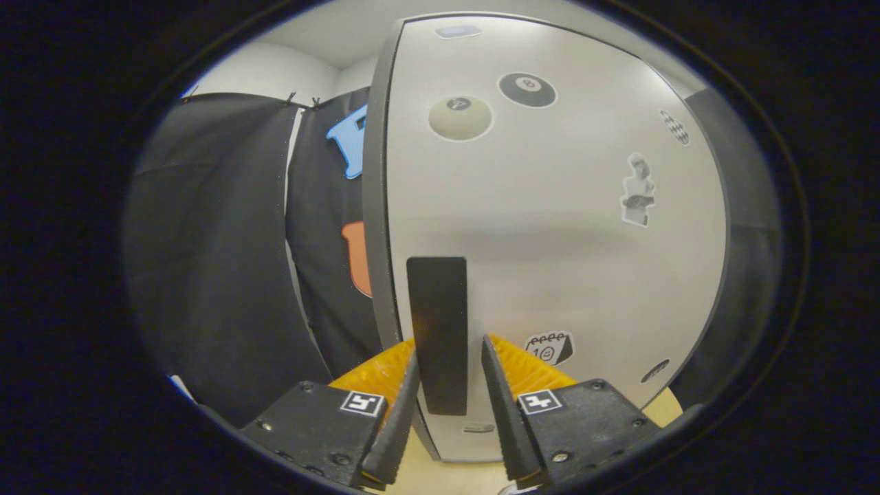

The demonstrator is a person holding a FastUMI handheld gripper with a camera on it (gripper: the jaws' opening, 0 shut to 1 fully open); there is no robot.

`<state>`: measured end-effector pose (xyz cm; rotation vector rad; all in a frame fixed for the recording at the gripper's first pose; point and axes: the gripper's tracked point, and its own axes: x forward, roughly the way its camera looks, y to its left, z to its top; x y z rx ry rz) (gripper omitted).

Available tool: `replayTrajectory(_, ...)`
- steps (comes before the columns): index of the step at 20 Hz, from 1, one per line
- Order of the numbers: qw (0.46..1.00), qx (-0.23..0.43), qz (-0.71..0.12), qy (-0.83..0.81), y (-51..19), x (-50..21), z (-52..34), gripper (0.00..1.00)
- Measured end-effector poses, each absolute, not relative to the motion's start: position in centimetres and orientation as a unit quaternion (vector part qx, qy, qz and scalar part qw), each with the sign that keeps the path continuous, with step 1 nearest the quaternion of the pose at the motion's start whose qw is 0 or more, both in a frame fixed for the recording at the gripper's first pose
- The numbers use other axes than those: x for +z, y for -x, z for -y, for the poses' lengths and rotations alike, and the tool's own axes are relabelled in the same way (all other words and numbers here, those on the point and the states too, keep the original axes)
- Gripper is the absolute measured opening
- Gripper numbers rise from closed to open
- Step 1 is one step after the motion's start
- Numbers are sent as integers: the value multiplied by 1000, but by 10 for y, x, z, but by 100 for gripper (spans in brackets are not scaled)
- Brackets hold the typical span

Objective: Open the shoe cabinet door, grab the shoes and put them into the shoe cabinet, then close the shoe cabinet door.

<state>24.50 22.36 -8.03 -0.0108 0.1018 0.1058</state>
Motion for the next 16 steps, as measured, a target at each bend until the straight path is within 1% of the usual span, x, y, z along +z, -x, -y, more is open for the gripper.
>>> replayTrajectory(1,998,47,-50,6,-245,-80,-223,45)
replayTrajectory(2,998,41,-50,8,-244,-79,-221,41)
replayTrajectory(4,998,43,-53,9,-244,-79,-221,37)
replayTrajectory(11,996,70,-59,2,-228,-81,-221,29)
replayTrajectory(16,993,99,-58,1,-208,-80,-218,27)
